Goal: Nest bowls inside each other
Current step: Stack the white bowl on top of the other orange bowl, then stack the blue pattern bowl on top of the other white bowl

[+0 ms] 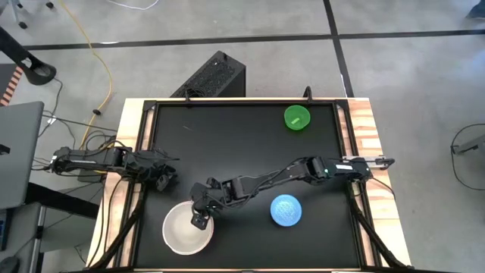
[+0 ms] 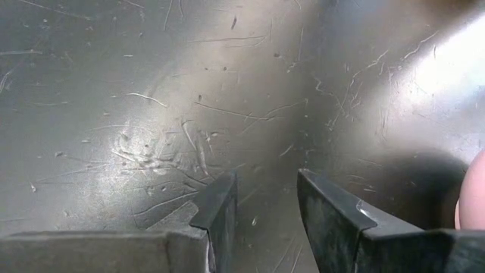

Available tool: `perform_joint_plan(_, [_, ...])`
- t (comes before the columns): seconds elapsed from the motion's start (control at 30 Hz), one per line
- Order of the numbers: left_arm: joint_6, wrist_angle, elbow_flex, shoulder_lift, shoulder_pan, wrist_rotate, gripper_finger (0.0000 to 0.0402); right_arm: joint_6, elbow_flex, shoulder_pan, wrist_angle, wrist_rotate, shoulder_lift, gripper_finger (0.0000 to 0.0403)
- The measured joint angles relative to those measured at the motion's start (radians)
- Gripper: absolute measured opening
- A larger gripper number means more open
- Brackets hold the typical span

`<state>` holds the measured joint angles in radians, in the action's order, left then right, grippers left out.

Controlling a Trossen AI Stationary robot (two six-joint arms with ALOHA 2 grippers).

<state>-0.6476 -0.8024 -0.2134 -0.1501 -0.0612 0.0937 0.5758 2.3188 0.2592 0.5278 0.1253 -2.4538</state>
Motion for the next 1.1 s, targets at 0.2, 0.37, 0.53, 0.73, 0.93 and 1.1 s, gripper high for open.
perform_joint_plan(0.2, [0.000,0.000,0.000,0.000,0.000,0.000,0.0128,-0.004,0.016,-0.003,0.008,0.000,0.000,0.0116])
perform_joint_plan(0.37, [0.000,0.000,0.000,0.000,0.000,0.000,0.0128,-0.024,0.039,-0.013,0.002,0.000,0.012,0.0128])
perform_joint_plan(0.53, [0.000,0.000,0.000,0.000,0.000,0.000,0.0128,-0.034,0.038,-0.022,0.026,-0.004,0.025,0.0128])
perform_joint_plan(0.73, [0.000,0.000,0.000,0.000,0.000,0.000,0.0128,-0.078,0.038,-0.026,0.027,-0.043,0.024,0.0128])
perform_joint_plan(0.93, [0.000,0.000,0.000,0.000,0.000,0.000,0.0128,-0.115,0.038,-0.016,-0.006,-0.049,0.024,0.0118])
perform_joint_plan(1.1, [0.000,0.000,0.000,0.000,0.000,0.000,0.0128,-0.158,0.031,-0.009,-0.008,-0.049,0.023,0.0073])
